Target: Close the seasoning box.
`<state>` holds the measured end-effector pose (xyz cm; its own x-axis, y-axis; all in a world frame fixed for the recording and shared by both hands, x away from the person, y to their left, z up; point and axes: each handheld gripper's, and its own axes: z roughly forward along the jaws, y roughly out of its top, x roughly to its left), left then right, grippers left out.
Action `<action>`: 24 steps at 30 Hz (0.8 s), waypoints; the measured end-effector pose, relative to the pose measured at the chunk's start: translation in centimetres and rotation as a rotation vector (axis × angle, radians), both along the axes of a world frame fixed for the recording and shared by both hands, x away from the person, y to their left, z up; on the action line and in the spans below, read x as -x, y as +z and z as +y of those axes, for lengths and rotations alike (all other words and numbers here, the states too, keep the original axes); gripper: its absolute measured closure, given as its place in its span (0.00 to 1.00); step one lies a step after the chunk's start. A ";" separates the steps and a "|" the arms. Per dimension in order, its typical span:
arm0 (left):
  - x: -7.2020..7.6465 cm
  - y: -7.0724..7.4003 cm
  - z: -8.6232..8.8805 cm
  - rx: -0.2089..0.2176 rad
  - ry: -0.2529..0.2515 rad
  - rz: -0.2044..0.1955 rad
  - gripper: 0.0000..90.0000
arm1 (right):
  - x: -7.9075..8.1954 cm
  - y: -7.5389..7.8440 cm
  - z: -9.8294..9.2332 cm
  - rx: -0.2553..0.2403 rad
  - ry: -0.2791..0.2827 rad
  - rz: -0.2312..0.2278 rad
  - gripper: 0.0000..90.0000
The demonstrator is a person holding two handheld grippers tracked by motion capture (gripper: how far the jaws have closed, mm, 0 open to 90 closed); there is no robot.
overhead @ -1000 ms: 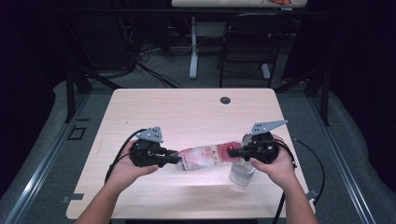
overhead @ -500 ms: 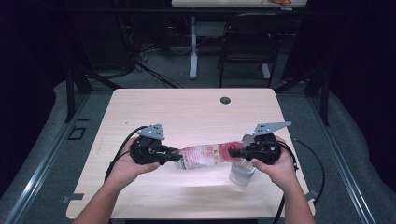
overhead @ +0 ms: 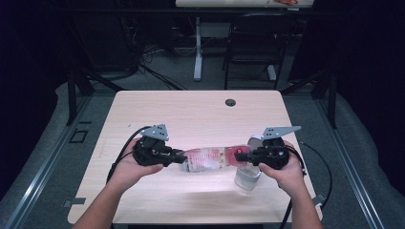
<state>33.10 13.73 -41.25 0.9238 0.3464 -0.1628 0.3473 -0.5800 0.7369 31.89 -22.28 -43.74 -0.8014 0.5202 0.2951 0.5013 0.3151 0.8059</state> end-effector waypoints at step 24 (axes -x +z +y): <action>-0.4 1.1 -0.5 -0.002 -0.008 -0.003 0.86 | 0.7 0.8 -2.3 -0.008 -0.067 -0.041 0.96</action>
